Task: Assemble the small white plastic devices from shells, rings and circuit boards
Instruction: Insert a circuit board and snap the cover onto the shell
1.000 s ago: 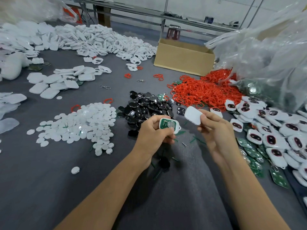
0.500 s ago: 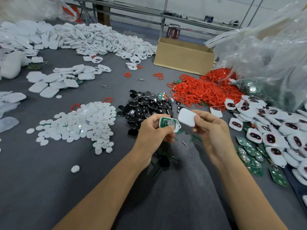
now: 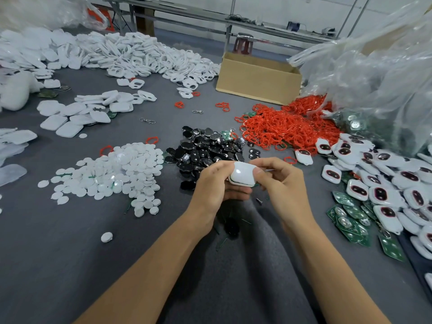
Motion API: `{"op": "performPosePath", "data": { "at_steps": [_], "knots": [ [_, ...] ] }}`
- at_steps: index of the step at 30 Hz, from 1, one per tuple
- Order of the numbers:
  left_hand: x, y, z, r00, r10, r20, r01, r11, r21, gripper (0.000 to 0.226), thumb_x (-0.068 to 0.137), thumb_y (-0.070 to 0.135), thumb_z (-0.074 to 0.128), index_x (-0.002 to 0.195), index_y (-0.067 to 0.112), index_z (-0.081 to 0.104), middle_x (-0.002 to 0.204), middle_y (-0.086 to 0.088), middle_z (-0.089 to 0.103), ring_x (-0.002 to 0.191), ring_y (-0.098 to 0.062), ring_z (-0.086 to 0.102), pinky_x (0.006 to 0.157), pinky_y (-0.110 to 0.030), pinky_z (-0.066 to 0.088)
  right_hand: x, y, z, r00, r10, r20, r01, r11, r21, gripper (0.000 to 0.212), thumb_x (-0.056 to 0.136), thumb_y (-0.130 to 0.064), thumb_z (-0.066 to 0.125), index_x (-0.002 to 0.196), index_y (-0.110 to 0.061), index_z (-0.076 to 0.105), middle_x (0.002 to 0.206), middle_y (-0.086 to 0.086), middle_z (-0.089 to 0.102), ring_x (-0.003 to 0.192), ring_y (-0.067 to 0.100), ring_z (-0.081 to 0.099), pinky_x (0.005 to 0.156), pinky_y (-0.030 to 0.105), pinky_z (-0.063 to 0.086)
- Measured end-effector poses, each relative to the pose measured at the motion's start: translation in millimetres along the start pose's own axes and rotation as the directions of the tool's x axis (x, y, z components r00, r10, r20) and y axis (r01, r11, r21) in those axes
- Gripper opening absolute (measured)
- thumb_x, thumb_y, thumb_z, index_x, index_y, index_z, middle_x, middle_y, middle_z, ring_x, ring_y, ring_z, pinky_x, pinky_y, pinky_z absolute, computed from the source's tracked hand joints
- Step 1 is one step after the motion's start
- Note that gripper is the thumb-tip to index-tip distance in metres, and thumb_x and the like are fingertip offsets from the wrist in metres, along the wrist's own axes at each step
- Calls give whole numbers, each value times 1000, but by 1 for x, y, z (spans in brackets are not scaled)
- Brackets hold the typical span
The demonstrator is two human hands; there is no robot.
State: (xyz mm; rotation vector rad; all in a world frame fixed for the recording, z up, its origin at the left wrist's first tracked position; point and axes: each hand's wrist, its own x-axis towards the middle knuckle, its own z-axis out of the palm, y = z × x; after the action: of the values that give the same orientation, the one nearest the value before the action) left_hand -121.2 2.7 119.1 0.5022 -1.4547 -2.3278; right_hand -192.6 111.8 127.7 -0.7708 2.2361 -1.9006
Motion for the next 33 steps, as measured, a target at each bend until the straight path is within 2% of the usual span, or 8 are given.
{"op": "performPosePath", "data": {
  "at_steps": [3, 9, 11, 15, 22, 25, 28, 33],
  "knots": [
    [0, -1, 0, 1000, 3, -8, -2, 1000, 27, 25, 102, 12, 40, 100, 1, 63, 73, -13, 67, 53, -18, 66, 53, -26, 57, 0, 4, 1, 1000, -18, -9, 18, 998, -63, 22, 86, -1, 62, 87, -21, 71, 73, 21, 63, 62, 19, 46, 61, 30, 38],
    [0, -2, -1, 1000, 14, -10, -13, 999, 45, 25, 103, 9, 39, 104, -3, 62, 75, -16, 67, 54, -19, 67, 53, -25, 57, 1, 8, 1, 998, -64, -18, 61, 984, -167, 19, 85, -6, 65, 90, -22, 74, 86, 3, 70, 73, 31, 60, 72, 35, 49],
    [0, -2, -2, 1000, 17, -4, -17, 999, 38, 25, 103, 7, 39, 103, -2, 62, 75, -16, 67, 54, -19, 67, 54, -26, 58, 1, 8, 1, 998, -69, 7, 69, 981, -183, 17, 87, -7, 65, 94, -20, 74, 88, 2, 71, 69, 23, 59, 71, 33, 48],
    [0, -2, -2, 1000, 14, 3, -14, 999, 34, 25, 102, 6, 38, 102, -1, 62, 75, -15, 67, 54, -19, 67, 56, -26, 59, -1, 8, -1, 992, -123, 39, 128, 965, -228, 18, 87, -8, 66, 96, -21, 74, 84, -4, 69, 60, 2, 52, 61, 17, 40],
    [1, -3, -2, 1000, -14, -21, 14, 1000, 27, 26, 102, 5, 39, 96, 3, 64, 86, -15, 67, 58, -13, 65, 55, -26, 59, -2, 4, -1, 959, -241, 147, 272, 928, -255, 41, 72, -6, 80, 97, -36, 66, 97, -7, 66, 73, 3, 59, 65, 22, 51],
    [2, -3, -2, 999, -19, -30, 20, 1000, 16, 27, 103, 11, 40, 104, -2, 64, 91, -19, 67, 61, -17, 65, 57, -28, 60, 0, 6, -2, 950, -259, 175, 296, 926, -233, 40, 72, -4, 80, 99, -30, 68, 99, -4, 67, 78, 10, 63, 67, 28, 54],
    [2, -3, -2, 999, -15, -42, 16, 1000, 8, 30, 103, 18, 45, 98, -3, 66, 88, -21, 68, 62, -19, 65, 57, -28, 60, 1, 7, -4, 931, -301, 204, 348, 900, -260, 40, 72, -6, 80, 102, -29, 70, 99, -10, 67, 83, 9, 63, 68, 22, 53],
    [1, 0, -5, 1000, -24, -16, 24, 999, -23, 24, 100, 13, 50, 91, 1, 68, 74, -10, 72, 57, -17, 67, 55, -28, 60, 1, 8, -5, 910, -356, 212, 404, 874, -269, 37, 72, -7, 81, 106, -17, 73, 104, 0, 69, 93, 12, 65, 72, 19, 54]
  ]
}}
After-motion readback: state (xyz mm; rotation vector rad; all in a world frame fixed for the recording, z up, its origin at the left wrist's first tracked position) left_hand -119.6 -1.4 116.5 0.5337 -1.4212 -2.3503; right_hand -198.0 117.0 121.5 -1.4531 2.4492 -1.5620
